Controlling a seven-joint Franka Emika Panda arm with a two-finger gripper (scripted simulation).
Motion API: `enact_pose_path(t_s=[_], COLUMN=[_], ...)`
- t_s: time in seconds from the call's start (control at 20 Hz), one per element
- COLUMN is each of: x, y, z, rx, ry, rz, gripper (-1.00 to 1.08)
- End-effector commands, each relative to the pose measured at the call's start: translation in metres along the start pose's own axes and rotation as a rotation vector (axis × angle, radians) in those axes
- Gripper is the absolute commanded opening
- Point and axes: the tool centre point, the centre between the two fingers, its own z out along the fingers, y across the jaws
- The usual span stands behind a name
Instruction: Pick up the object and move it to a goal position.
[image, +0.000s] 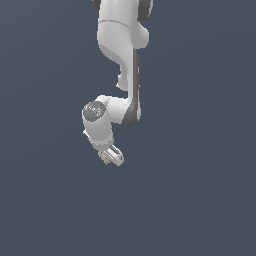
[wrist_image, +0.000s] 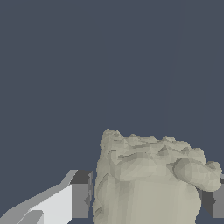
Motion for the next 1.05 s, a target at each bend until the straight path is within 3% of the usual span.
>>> enact_pose_path(t_s=[0.0,0.5,1.0], x=[0.012,0.063,0.078], y=[0.002,0.007,0.008], z=[-0.005,-0.027,-0.033], rx=[-0.001,-0.001,-0.001], ry=[0.001,0.001,0.0], rz=[0.0,0.0,0.001], gripper=[-1.0,-1.0,-1.0])
